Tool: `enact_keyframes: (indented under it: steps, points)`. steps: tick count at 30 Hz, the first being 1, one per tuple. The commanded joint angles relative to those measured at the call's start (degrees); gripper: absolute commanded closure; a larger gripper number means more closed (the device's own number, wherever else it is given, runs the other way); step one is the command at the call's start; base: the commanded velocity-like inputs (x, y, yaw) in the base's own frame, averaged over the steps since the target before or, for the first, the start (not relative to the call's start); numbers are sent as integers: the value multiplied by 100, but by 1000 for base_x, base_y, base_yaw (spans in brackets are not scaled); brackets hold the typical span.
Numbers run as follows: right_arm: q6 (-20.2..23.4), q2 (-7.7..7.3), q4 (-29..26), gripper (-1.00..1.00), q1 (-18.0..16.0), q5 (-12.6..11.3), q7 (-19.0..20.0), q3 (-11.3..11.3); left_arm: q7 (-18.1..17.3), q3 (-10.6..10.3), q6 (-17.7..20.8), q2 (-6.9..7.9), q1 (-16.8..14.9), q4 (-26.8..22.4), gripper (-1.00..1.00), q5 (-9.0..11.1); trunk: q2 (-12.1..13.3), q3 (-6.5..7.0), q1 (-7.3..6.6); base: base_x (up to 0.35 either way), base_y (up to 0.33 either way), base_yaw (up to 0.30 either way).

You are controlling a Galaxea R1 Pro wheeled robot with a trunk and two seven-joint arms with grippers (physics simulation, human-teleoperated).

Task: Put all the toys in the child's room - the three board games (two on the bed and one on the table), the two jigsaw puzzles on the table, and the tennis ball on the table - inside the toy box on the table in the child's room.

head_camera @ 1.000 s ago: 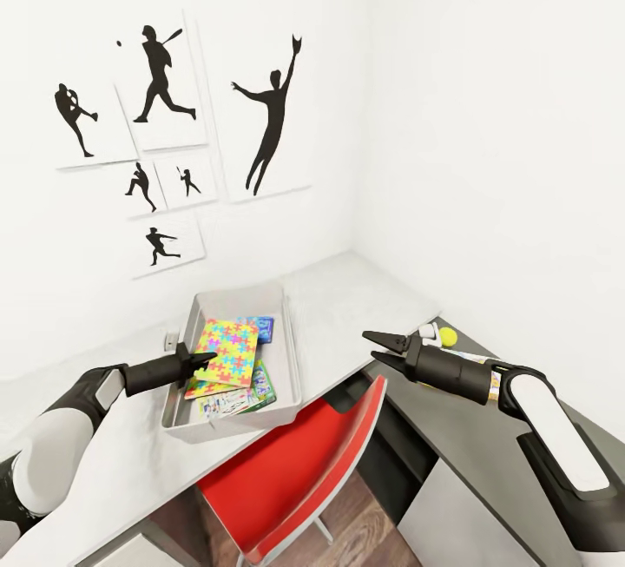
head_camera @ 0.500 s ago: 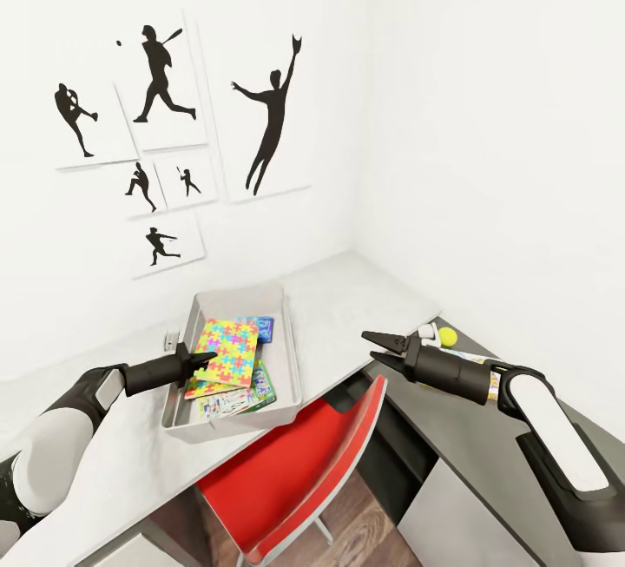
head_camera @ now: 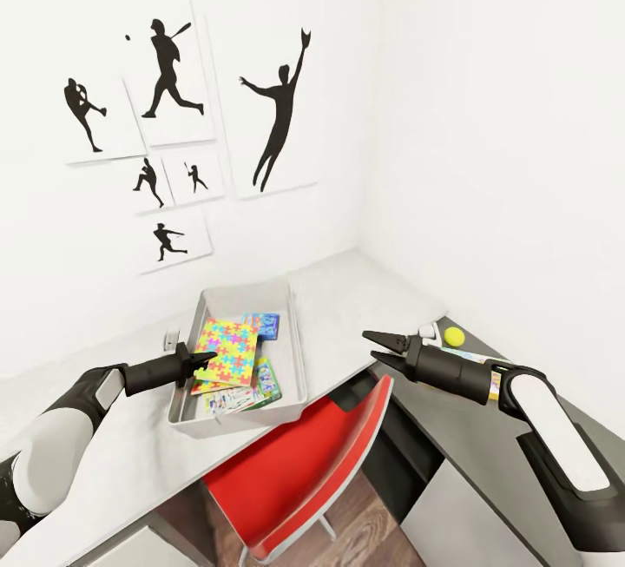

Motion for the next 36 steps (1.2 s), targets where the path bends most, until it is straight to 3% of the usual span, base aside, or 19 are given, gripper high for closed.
enact_keyframes:
  steps: [1,34,35,36]
  points:
    - [10,-4,1,-100,-6,56,56,3,-15,27,41,-1,-6,1,100,-15,-12,-12,3,0,0,9]
    - [9,-2,1,-100,-6,56,56,10,-77,44,20,-18,-6,-8,100,-15,-12,-13,3,0,-25,-23]
    - [9,-3,1,-100,-6,56,56,10,-77,44,22,-17,-6,-8,-100,-15,-12,-13,3,0,0,0]
    - [8,-2,1,-100,-6,56,56,10,-80,44,19,-13,-6,-8,-100,-15,-12,-13,3,0,0,0]
